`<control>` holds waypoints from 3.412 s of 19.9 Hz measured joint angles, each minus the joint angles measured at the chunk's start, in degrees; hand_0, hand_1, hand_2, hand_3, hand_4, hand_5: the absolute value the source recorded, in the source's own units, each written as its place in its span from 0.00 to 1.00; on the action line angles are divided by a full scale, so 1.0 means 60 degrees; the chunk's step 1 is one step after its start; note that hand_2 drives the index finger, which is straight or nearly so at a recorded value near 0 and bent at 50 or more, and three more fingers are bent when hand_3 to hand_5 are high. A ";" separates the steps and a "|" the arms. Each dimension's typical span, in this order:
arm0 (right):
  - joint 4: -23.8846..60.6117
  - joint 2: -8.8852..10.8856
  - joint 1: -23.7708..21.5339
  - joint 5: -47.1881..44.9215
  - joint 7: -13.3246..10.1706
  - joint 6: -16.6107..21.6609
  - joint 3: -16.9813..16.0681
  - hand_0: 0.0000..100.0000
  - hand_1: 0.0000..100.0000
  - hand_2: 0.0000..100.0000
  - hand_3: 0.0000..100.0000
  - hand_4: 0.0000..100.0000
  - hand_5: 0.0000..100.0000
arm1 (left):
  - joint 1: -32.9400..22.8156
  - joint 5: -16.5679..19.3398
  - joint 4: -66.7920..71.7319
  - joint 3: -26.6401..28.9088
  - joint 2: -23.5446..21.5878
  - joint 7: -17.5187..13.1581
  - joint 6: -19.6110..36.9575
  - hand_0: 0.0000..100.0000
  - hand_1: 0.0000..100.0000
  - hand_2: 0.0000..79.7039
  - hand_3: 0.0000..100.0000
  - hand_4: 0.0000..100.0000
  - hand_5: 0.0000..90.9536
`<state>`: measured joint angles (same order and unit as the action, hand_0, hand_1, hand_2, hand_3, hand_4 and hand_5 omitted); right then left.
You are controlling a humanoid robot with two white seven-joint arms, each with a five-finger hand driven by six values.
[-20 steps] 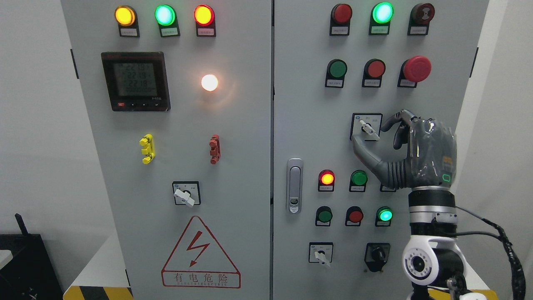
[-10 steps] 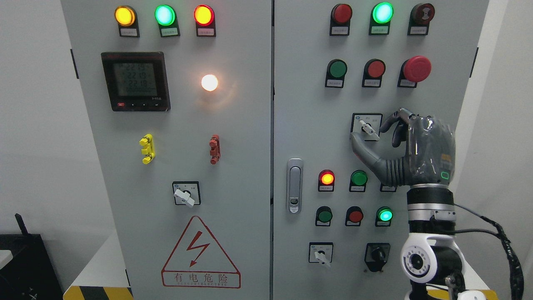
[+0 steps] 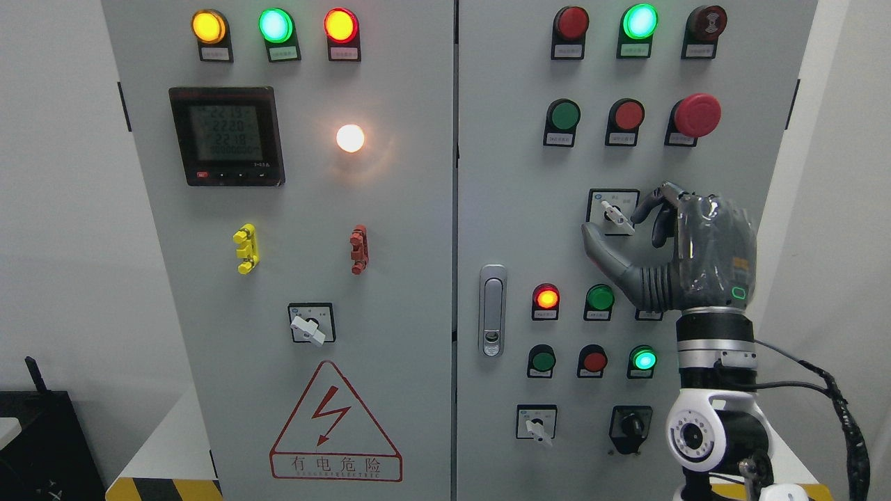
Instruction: Rotate and turn off gray switch
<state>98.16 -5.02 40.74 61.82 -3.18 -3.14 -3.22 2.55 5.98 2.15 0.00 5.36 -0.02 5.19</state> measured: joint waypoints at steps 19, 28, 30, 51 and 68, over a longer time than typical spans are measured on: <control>-0.0133 -0.0034 0.0127 0.0011 -0.0018 -0.0307 0.0037 0.10 0.36 0.67 0.98 0.90 0.99 | 0.0000 0.0000 -0.0001 0.0000 0.0000 0.0000 0.0000 0.12 0.39 0.00 0.00 0.00 0.00; -0.0154 -0.0038 0.0137 0.0009 -0.0021 -0.0358 0.0101 0.15 0.36 0.69 1.00 0.90 0.99 | 0.0000 0.0000 -0.0001 0.0000 0.0000 0.0000 0.0000 0.12 0.39 0.00 0.00 0.00 0.00; -0.0156 -0.0039 0.0138 0.0007 -0.0020 -0.0362 0.0109 0.22 0.35 0.70 1.00 0.90 0.99 | 0.0000 0.0000 -0.0001 0.0000 0.0000 0.0000 0.0000 0.12 0.39 0.00 0.00 0.00 0.00; -0.0166 -0.0042 0.0130 -0.0004 -0.0055 -0.0365 0.0284 0.47 0.38 0.73 1.00 0.91 0.99 | 0.0000 0.0000 -0.0003 0.0000 0.0000 0.0000 0.0000 0.12 0.39 0.00 0.00 0.00 0.00; -0.0177 -0.0085 0.0121 -0.0006 0.0068 -0.0371 0.0484 0.54 0.35 0.75 1.00 0.91 1.00 | 0.0000 0.0000 -0.0002 0.0000 0.0000 0.0000 0.0000 0.12 0.39 0.00 0.00 0.00 0.00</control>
<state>97.10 -5.53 41.47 61.78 -2.78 -5.36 -0.32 2.55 5.98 2.13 0.00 5.36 -0.02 5.19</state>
